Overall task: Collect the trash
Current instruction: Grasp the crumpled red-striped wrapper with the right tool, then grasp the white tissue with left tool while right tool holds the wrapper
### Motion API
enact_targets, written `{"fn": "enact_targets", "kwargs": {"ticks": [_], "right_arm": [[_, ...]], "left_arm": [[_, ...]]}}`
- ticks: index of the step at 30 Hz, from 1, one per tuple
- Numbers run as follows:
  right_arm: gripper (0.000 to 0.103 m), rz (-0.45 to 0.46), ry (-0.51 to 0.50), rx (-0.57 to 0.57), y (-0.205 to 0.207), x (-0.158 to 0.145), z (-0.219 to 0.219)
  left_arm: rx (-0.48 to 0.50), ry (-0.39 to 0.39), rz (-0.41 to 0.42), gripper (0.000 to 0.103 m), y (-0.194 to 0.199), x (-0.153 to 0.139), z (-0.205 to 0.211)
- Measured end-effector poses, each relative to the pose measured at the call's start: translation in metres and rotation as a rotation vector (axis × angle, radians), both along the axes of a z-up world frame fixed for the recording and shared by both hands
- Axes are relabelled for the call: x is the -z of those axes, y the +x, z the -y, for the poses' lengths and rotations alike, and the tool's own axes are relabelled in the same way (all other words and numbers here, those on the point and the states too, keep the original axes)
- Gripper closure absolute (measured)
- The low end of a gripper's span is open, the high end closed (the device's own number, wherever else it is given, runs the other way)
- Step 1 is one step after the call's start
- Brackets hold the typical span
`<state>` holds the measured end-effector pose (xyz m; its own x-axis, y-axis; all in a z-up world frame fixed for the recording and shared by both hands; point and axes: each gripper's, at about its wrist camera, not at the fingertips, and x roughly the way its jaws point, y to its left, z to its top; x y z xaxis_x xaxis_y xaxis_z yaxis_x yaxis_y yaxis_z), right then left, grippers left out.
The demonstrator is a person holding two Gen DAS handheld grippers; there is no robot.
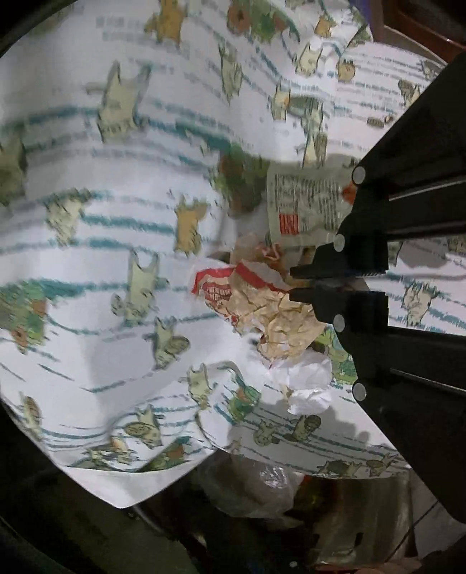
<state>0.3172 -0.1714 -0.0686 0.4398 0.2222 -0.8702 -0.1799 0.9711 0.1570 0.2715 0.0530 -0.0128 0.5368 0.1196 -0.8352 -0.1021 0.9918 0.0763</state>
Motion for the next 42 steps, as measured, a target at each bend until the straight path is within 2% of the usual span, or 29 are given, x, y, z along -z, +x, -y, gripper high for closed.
{"fn": "enact_targets", "kwargs": {"ticks": [9,13,17,18,21,22,23,25,27,29,31,32,35,36,38,39,40,42], "right_arm": [[0.099,0.088,0.045,0.071,-0.022,-0.039,0.036],[0.099,0.088,0.104,0.080,-0.033,-0.048,0.047],[0.099,0.078,0.127,0.083,-0.038,-0.049,0.055],[0.099,0.075,0.134,0.085,-0.038,-0.051,0.058],[0.099,0.056,0.151,0.074,-0.039,-0.051,0.064],[0.099,0.052,0.156,0.073,-0.040,-0.052,0.068],[0.099,0.052,0.163,0.074,-0.041,-0.052,0.071],[0.099,0.049,0.166,0.078,-0.042,-0.052,0.076],[0.099,0.040,0.167,0.086,-0.042,-0.051,0.082],[0.099,0.029,0.174,0.095,-0.041,-0.050,0.087],[0.099,0.023,0.184,0.102,-0.041,-0.049,0.094],[0.099,0.020,0.185,0.102,-0.041,-0.049,0.095],[0.099,0.024,0.163,0.093,-0.042,-0.050,0.096],[0.099,0.031,0.150,0.088,-0.043,-0.052,0.095],[0.099,0.045,0.136,0.078,-0.044,-0.055,0.093],[0.099,0.052,0.131,0.076,-0.046,-0.057,0.093],[0.099,0.057,0.131,0.074,-0.046,-0.059,0.091],[0.099,0.064,0.137,0.062,-0.049,-0.062,0.088]], "left_arm": [[0.031,0.022,0.029,0.000,0.009,-0.001,0.019],[0.091,-0.028,0.002,0.000,0.021,0.006,0.032],[0.107,-0.043,-0.022,0.000,0.040,0.012,0.038],[0.102,-0.061,-0.031,0.000,0.043,0.014,0.037],[0.084,-0.220,-0.105,0.002,0.060,0.026,0.028],[0.103,-0.296,-0.151,0.007,0.066,0.034,0.027],[0.122,-0.340,-0.184,0.016,0.068,0.040,0.030],[0.140,-0.376,-0.247,0.026,0.074,0.055,0.039],[0.162,-0.359,-0.285,0.030,0.076,0.067,0.052],[0.198,-0.305,-0.315,0.032,0.077,0.079,0.069],[0.201,-0.202,-0.309,0.032,0.078,0.087,0.085],[0.196,-0.180,-0.307,0.032,0.079,0.090,0.087],[0.190,-0.196,-0.359,0.034,0.082,0.105,0.094],[0.182,-0.200,-0.382,0.039,0.082,0.111,0.095],[0.157,-0.173,-0.439,0.076,0.080,0.120,0.095],[0.136,-0.165,-0.463,0.083,0.077,0.122,0.093],[0.121,-0.200,-0.456,0.092,0.073,0.119,0.087],[0.136,-0.236,-0.420,0.092,0.066,0.105,0.081]]}}
